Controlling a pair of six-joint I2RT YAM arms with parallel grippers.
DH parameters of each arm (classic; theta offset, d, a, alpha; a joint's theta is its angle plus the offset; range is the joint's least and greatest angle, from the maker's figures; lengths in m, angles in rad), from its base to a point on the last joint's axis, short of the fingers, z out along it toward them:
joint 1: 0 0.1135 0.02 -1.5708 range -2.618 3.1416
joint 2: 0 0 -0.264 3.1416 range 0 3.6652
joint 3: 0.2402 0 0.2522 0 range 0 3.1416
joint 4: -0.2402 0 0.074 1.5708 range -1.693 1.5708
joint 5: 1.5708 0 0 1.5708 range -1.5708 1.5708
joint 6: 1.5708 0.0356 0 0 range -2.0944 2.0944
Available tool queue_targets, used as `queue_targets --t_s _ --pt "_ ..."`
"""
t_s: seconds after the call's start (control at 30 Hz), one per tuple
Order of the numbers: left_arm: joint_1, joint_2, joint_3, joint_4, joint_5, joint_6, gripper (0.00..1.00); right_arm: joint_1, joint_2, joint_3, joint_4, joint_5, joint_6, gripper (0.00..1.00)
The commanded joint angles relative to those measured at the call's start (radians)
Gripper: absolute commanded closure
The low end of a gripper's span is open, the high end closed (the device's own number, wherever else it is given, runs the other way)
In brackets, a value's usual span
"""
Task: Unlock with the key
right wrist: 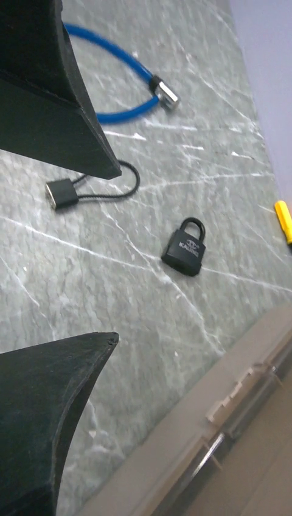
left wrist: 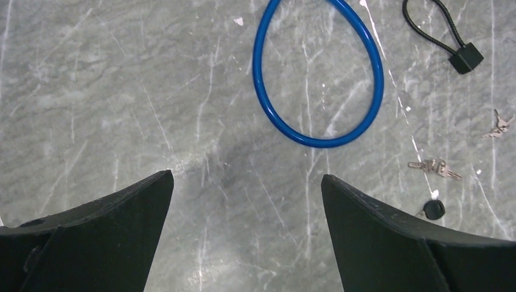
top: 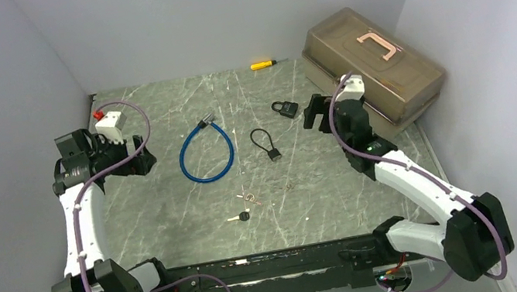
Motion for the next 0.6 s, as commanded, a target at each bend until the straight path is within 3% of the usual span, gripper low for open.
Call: queue_targets --t_s 0.0,0.17,0.27,0.43,0.57 --pt "0.003 -0.053 0.041 -0.104 -0.008 0.007 0.01 -0.057 0.074 0.122 -0.119 -0.291 0.058 0.00" --pt "0.001 -0.084 0.043 -0.102 -0.098 0.022 0.01 0.022 0.255 0.264 -0.206 -0.215 -0.020 0.00" --pt "0.001 -0.108 0.028 -0.184 -0.135 0.047 0.01 0.082 0.352 0.295 -0.202 -0.192 -0.010 0.01" --pt "-0.001 -0.153 0.011 -0.264 -0.161 0.075 0.01 0.168 0.510 0.316 -0.160 -0.154 -0.004 0.09" --pt "-0.001 -0.174 0.012 -0.322 -0.177 0.121 0.01 0.166 0.614 0.394 -0.164 -0.103 -0.012 0.14"
